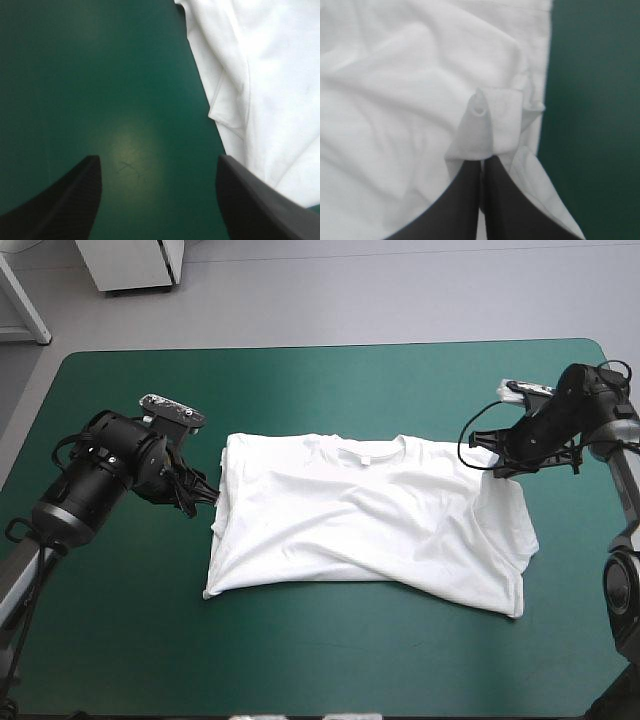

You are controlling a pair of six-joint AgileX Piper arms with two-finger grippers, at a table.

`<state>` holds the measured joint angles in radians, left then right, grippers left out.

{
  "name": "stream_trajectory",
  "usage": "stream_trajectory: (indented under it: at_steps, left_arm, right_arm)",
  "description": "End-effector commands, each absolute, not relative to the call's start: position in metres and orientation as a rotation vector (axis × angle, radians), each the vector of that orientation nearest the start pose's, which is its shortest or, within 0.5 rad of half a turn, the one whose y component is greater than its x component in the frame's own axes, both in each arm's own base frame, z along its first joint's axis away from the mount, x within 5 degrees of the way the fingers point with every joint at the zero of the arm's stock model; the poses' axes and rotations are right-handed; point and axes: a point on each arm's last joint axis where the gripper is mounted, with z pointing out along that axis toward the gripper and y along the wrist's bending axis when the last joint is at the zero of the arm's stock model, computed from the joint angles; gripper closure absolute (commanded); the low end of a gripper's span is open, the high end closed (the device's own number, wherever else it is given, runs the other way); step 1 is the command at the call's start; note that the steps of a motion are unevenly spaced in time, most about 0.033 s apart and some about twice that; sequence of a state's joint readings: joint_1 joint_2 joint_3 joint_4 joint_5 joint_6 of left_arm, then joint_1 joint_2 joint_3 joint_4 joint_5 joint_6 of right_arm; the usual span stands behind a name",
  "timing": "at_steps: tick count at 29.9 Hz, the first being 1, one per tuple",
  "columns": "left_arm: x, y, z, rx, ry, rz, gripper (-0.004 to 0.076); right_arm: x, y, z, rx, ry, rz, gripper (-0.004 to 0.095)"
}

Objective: Fold the cloth

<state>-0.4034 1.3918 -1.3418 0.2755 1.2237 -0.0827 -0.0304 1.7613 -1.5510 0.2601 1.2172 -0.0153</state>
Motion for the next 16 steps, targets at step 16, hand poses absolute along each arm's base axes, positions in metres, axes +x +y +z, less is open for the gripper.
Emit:
stream_trajectory:
  at_steps: [16]
  left_arm:
    - [0.255,-0.085,0.378,0.460,2.556,0.202,0.0249]
  right_arm:
    - [0.375,0.101,0.277,-0.103,2.930,0.512,0.0881]
